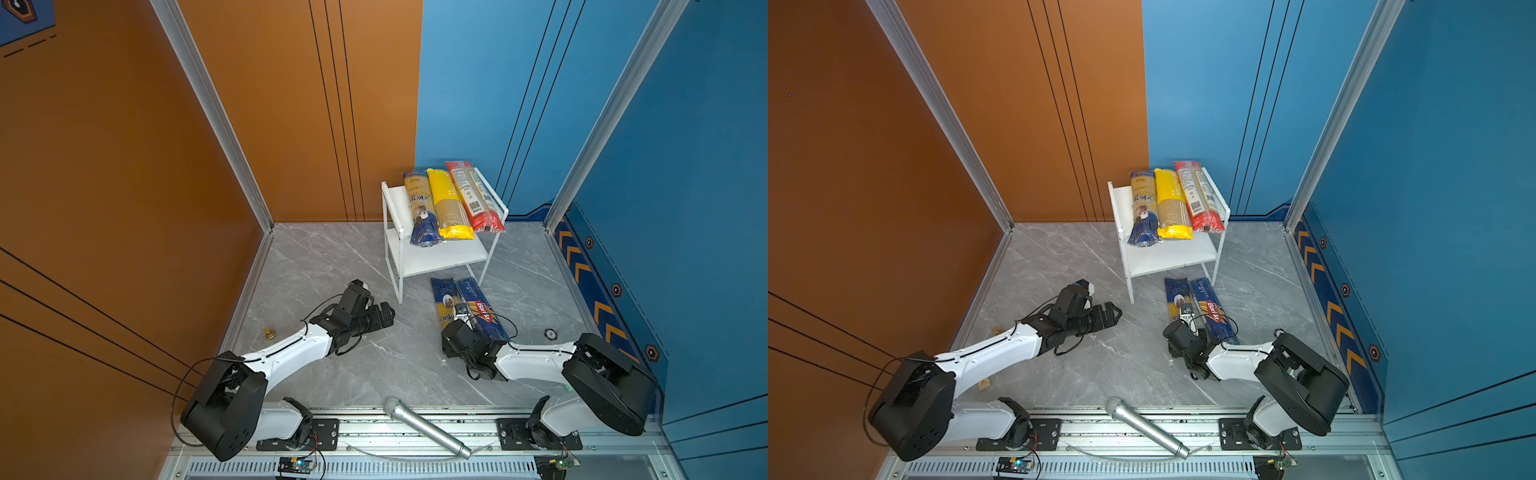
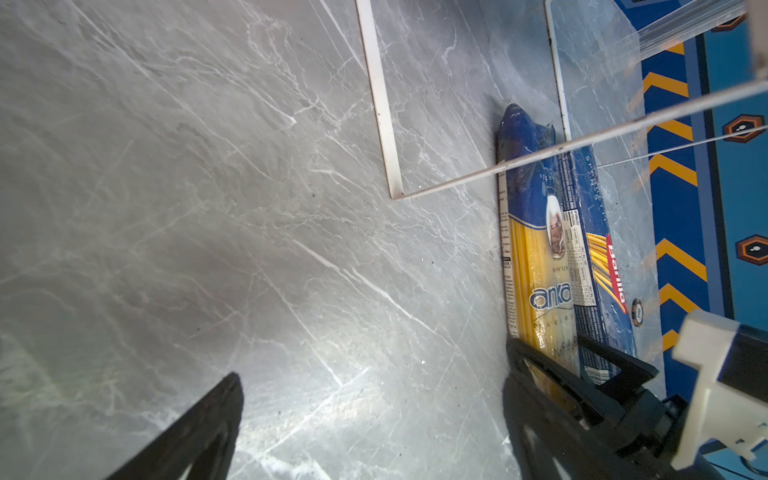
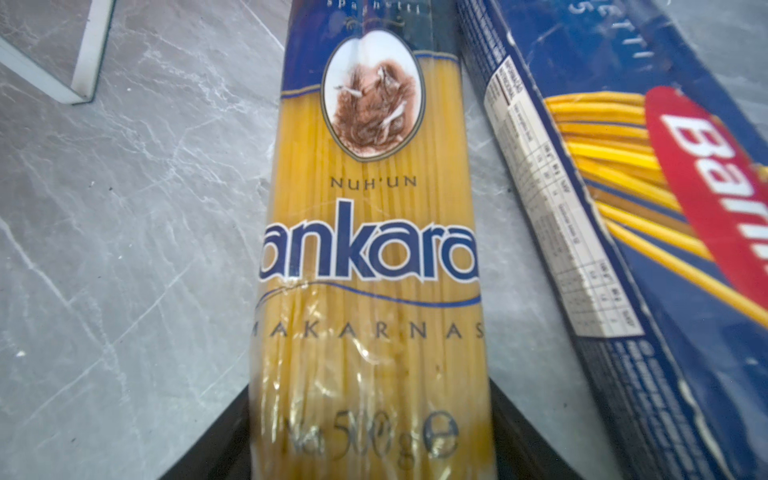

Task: Arrange pasta packages on shelves
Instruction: Pick up the pasta bag from the center of the table.

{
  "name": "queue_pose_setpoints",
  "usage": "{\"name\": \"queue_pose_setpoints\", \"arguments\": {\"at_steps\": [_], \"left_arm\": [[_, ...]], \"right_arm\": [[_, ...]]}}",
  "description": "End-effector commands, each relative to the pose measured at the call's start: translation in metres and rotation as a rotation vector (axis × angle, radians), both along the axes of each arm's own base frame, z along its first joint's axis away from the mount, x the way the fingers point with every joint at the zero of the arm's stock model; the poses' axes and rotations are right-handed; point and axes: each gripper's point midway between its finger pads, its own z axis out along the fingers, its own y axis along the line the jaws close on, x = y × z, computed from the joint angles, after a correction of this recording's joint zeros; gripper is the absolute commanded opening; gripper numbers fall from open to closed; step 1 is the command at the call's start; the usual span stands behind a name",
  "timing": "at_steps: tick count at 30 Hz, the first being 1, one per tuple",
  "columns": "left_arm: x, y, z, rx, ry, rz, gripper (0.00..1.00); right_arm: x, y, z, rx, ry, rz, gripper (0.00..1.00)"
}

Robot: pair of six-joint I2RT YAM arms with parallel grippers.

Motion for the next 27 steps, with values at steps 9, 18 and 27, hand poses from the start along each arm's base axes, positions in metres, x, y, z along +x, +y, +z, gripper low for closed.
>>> {"name": "queue_pose_setpoints", "arguments": {"at_steps": [9, 18, 27], "left_arm": [[-0.003, 0.001, -0.004, 0.021, 0.008, -0.011, 0.98], [-0.004, 0.0, -0.004, 0.019, 0.006, -0.013, 0.98], [-0.005, 0.001, -0.005, 0.021, 0.007, -0.014, 0.98]], "right_arm": [[-0.059, -0.025, -0.06, -0.083, 0.285, 0.058, 0.55], [-0.057, -0.018, -0.057, -0.052, 0.279, 0.07, 0.41], [-0.055, -0.012, -0.047, -0.01, 0.267, 0.081, 0.2]]}}
